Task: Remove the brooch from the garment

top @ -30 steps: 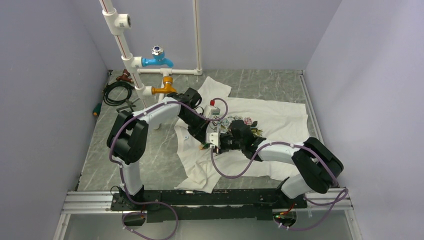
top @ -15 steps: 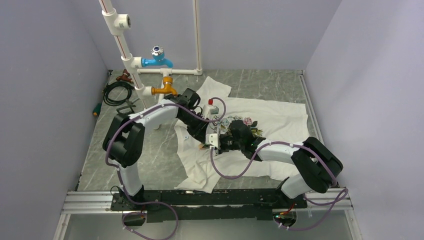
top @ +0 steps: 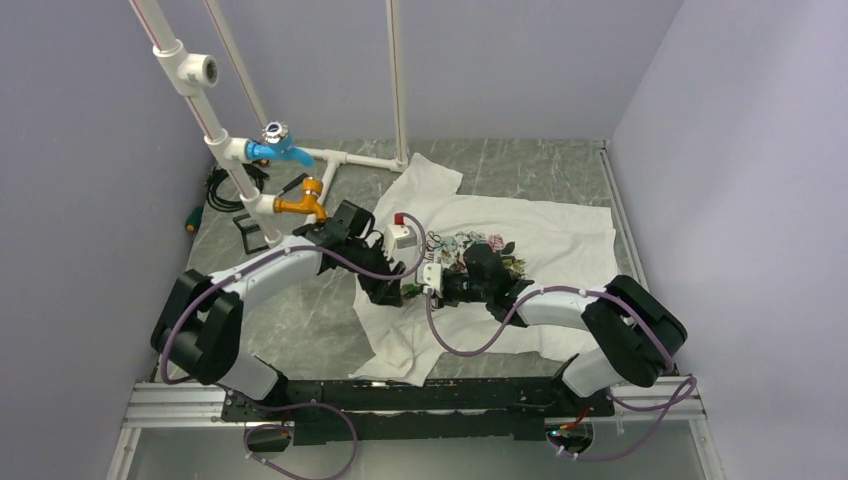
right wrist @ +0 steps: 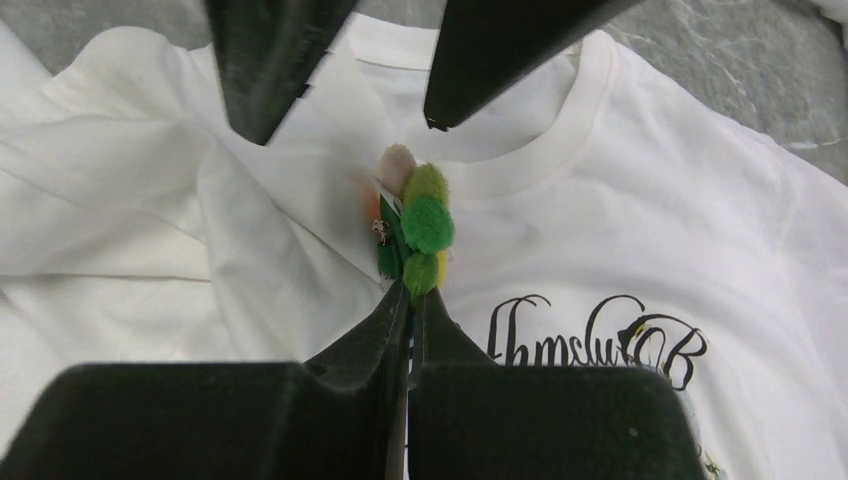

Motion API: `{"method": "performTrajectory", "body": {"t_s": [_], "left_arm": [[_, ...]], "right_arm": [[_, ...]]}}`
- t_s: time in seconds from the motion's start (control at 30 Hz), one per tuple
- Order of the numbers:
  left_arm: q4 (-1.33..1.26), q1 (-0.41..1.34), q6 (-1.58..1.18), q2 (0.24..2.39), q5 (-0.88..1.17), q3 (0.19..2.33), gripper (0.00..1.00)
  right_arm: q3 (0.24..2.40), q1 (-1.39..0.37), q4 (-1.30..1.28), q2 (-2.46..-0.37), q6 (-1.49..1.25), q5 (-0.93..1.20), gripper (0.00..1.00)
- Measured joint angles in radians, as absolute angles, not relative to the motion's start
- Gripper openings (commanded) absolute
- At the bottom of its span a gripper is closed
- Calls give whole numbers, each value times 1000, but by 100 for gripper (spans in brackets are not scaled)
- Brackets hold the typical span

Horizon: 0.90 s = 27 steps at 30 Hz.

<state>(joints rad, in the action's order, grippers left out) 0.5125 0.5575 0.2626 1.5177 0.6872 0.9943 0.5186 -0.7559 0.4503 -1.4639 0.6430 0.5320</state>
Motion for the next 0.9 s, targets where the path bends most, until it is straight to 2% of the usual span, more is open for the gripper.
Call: {"method": "performTrajectory", "body": {"t_s": [0.1, 0.23, 0.37, 0.6, 0.63, 0.67, 0.8, 0.9], "left_arm": [[477, 566, 284, 1470, 683, 942, 73], [508, 597, 341, 1512, 680, 991, 70], [530, 638, 408, 1593, 647, 1074, 71], [583, 678, 518, 1605, 573, 1104, 73], [609, 681, 533, 1617, 566, 1130, 85], [619, 682, 541, 1631, 563, 1151, 87], [631, 684, 569, 1667, 552, 1192, 90], [584, 684, 590, 1641, 546, 1126, 91]], "right_arm": [[517, -755, 467, -1464, 624, 532, 0], [509, -751, 479, -1464, 617, 532, 0], [494, -743, 482, -1459, 617, 532, 0], [482, -740, 488, -1451, 620, 532, 0], [481, -740, 490, -1447, 621, 532, 0], [481, -740, 490, -1443, 621, 532, 0], [478, -740, 493, -1434, 629, 531, 0], [475, -740, 489, -1433, 639, 530, 0]]}}
